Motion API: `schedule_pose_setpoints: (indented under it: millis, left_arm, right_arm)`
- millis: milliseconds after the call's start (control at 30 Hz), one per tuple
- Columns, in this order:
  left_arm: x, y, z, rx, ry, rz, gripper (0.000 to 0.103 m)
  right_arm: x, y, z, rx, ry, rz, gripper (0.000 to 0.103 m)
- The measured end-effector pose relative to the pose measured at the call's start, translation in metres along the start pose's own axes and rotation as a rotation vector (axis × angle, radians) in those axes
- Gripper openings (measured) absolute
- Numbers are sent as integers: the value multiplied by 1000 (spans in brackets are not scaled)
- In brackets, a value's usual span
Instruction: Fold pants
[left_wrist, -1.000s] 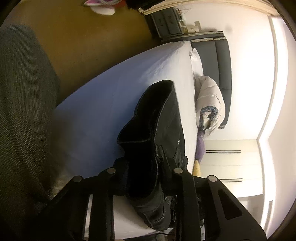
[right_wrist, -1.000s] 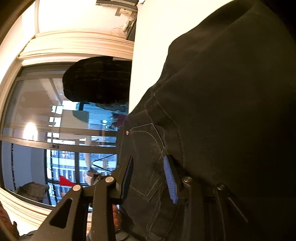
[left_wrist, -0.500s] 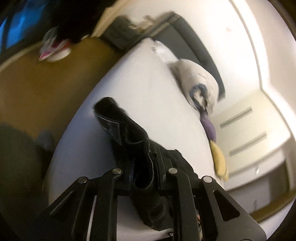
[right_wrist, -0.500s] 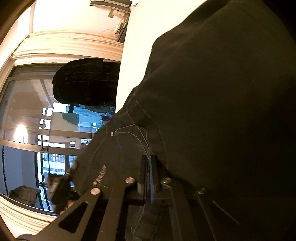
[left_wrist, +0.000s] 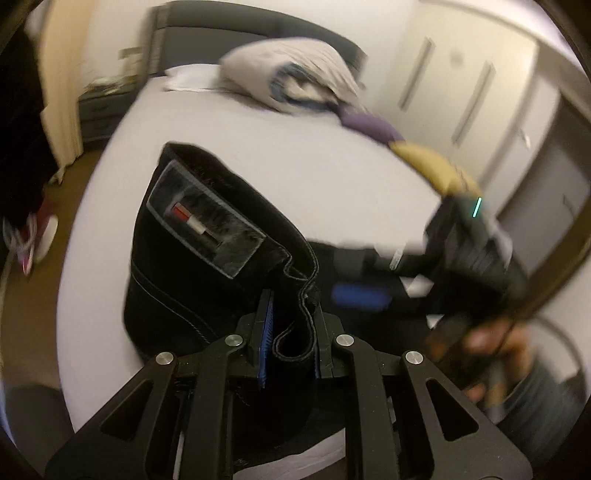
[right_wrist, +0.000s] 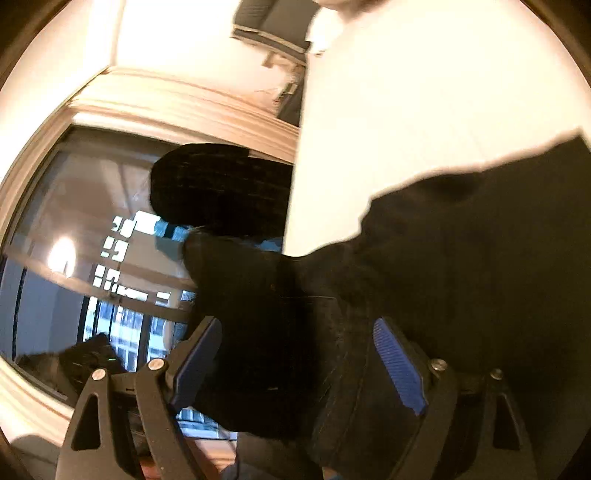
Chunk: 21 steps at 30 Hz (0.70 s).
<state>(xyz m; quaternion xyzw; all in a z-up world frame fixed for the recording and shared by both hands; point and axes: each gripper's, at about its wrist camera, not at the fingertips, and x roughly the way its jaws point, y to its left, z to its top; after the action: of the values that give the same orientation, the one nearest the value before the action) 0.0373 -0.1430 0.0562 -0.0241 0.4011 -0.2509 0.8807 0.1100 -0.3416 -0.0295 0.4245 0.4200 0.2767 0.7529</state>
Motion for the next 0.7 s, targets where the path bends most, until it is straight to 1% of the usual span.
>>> schedule_pose_setpoints:
  millis: [33,100,200,300,333,367,400,433,467,500,533,600,700]
  left_arm:
    - [8,-14,-4,46,20,9,15]
    - [21,-33,-12,93,52,8,15]
    - [39,-56,-26,173,93,12,15]
    - [50,-74,-35,254,103,22,15]
    - [52,-81,-38,284,105,28,15]
    - [55,-83,-39,300,108,31,15]
    - [58,-88,-41,319,113,32,15]
    - [65,-91,-38,329,117,30,15]
    - [67,-97,-40,343,125,26,15]
    - [72,-99,-41,352,130,24,15]
    - [77,-95,-36,361,130,26,15]
    - [83,-99,-36,380,131,20,15]
    - [91,-111,-36,414,130,11,15]
  right_arm:
    - [-7,5,1,-19,3,-4,88]
    - [-16,10,2,-35,20,7,88]
    - [-14,12,-2,-49,63,-6,88]
    - [-1,8,-6,-49,125,-62,87]
    - [4,5,-7,-41,145,-88,85]
    - [7,1,-9,-33,160,-114,80]
    - [9,-2,-11,-29,169,-128,66]
    - [10,-5,-12,-28,178,-133,47]
    - [10,-7,-13,-32,178,-140,36]
    - [8,-8,-14,-38,171,-155,28]
    - [4,-10,-14,-42,164,-160,26]
    - [-3,-12,-14,-48,152,-163,25]
    - [-14,-17,-11,-51,136,-165,24]
